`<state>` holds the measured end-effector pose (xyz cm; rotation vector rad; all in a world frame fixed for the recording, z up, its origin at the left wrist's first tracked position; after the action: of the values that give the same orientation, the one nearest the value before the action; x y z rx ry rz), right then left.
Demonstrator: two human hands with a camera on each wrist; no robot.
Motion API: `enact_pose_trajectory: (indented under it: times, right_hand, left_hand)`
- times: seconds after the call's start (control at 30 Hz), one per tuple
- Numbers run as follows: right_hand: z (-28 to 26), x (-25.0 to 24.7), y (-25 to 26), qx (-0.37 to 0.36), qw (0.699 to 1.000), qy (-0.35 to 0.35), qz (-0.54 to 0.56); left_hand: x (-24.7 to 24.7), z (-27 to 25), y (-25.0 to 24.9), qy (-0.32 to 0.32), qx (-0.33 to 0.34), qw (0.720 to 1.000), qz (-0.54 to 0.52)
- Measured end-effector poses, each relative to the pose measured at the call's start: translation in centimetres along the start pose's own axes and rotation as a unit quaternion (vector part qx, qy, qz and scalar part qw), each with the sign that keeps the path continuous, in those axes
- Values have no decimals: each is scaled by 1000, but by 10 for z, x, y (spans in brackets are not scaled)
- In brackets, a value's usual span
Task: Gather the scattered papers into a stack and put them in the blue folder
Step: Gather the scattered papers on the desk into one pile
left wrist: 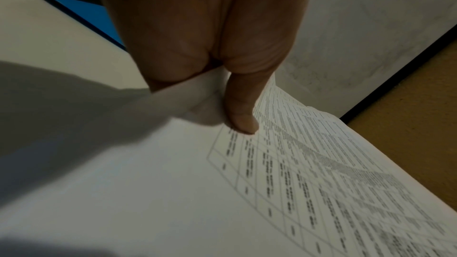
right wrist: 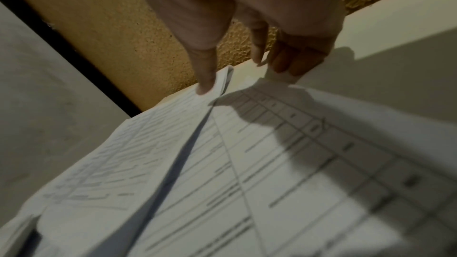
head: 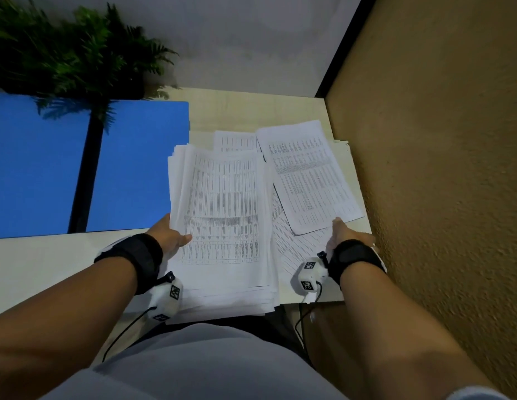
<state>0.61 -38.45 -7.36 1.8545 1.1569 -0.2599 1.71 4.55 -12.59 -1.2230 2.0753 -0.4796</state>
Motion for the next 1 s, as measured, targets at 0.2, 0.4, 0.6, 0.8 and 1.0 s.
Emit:
enact_pose_trajectory:
  times: [0.2, 0.4, 0.6, 0.8, 1.0]
  right_hand:
    - [7, 23, 27, -16, 989, 144, -23]
    - [7, 30, 32, -15, 978, 181, 102]
    - [3, 10, 43, -226, 964, 14, 139]
    - [-78, -61, 124, -441, 842, 48, 307]
    - [-127, -67, 177, -428, 821, 240, 292]
  left_hand:
    - [1, -9, -9, -36, -9, 998, 50]
    - [-1, -5, -8, -12, -1, 999, 39]
    - [-4, -4, -3, -19, -19, 998, 59]
    - [-2, -18, -15, -23, -20, 997, 65]
    - [-6, -31, -27, -25, -6, 990, 137]
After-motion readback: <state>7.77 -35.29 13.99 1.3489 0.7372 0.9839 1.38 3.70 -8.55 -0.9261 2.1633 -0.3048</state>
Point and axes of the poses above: each hand's wrist, its own z-axis towards the middle knuckle, its own x-axis out of the palm, y = z × x, the point moved 4 cm from there along z, towards the middle knuckle, and after that the axes turned 15 degrees about z, right-handed, at the moved point
